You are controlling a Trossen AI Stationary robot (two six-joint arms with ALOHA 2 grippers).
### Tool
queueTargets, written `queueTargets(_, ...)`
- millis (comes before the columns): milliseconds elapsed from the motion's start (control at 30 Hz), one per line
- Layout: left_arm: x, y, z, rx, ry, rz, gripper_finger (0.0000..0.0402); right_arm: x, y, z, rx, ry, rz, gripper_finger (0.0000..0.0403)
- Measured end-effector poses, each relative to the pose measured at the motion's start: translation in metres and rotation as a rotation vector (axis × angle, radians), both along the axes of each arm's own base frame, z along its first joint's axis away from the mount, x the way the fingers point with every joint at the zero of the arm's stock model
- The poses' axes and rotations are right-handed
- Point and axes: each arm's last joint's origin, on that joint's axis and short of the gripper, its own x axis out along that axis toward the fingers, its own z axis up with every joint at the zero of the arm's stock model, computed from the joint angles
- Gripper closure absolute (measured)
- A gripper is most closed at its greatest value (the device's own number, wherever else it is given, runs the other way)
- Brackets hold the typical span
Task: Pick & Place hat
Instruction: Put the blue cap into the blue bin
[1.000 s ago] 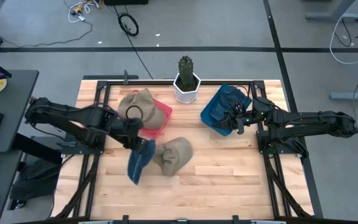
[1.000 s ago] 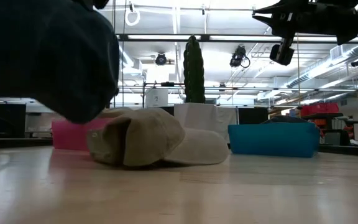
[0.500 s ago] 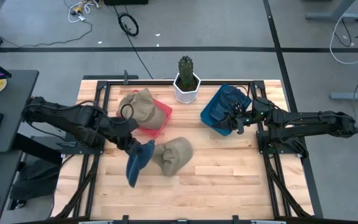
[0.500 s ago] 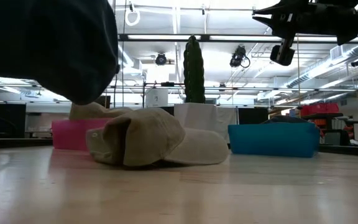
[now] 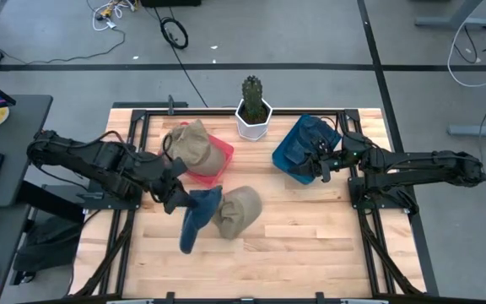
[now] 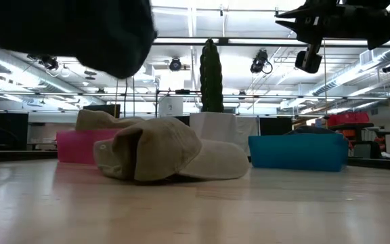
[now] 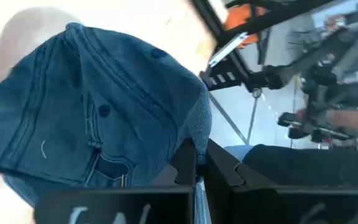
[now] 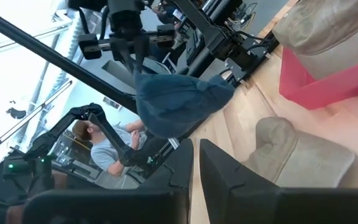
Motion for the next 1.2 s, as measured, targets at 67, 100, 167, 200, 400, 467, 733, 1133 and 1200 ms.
queueTargets(67, 0.0, 0.0, 0.004, 0.023, -0.048, -0.016, 0.0391, 0.0, 0.0, 0.0, 0.0, 0.001, 0.0, 0.0372)
queueTargets(100, 0.002, 0.0, 0.007, 0.037, -0.091, -0.023, 0.0391, 0.0, 0.0, 0.0, 0.0, 0.001, -0.001, 0.0372)
queueTargets(167, 0.003, 0.0, 0.012, 0.077, -0.16, -0.038, 0.0391, 0.0, 0.0, 0.0, 0.0, 0.0, -0.001, 0.0372)
queueTargets(200, 0.003, 0.0, 0.014, 0.098, -0.195, -0.044, 0.0391, 0.0, 0.0, 0.0, 0.0, 0.0, 0.0, 0.0372)
queueTargets(400, 0.007, 0.0, 0.031, 0.207, -0.418, -0.074, 0.0391, 0.0, 0.0, 0.001, -0.002, -0.011, -0.001, 0.0372)
queueTargets(467, 0.008, 0.001, 0.035, 0.239, -0.471, -0.078, 0.0391, 0.0, 0.0, 0.003, -0.005, -0.027, -0.001, 0.0372)
queueTargets(733, 0.009, 0.001, 0.049, 0.352, -0.645, -0.097, 0.0391, 0.0, 0.0, 0.015, -0.029, -0.153, -0.001, 0.0372)
queueTargets(1133, 0.008, 0.002, 0.072, 0.564, -0.94, -0.073, 0.0391, -0.003, -0.001, 0.033, -0.06, -0.346, -0.067, 0.0372)
queueTargets(1200, 0.008, 0.002, 0.075, 0.592, -0.976, -0.067, 0.0391, -0.004, -0.002, 0.037, -0.069, -0.391, -0.097, 0.0372)
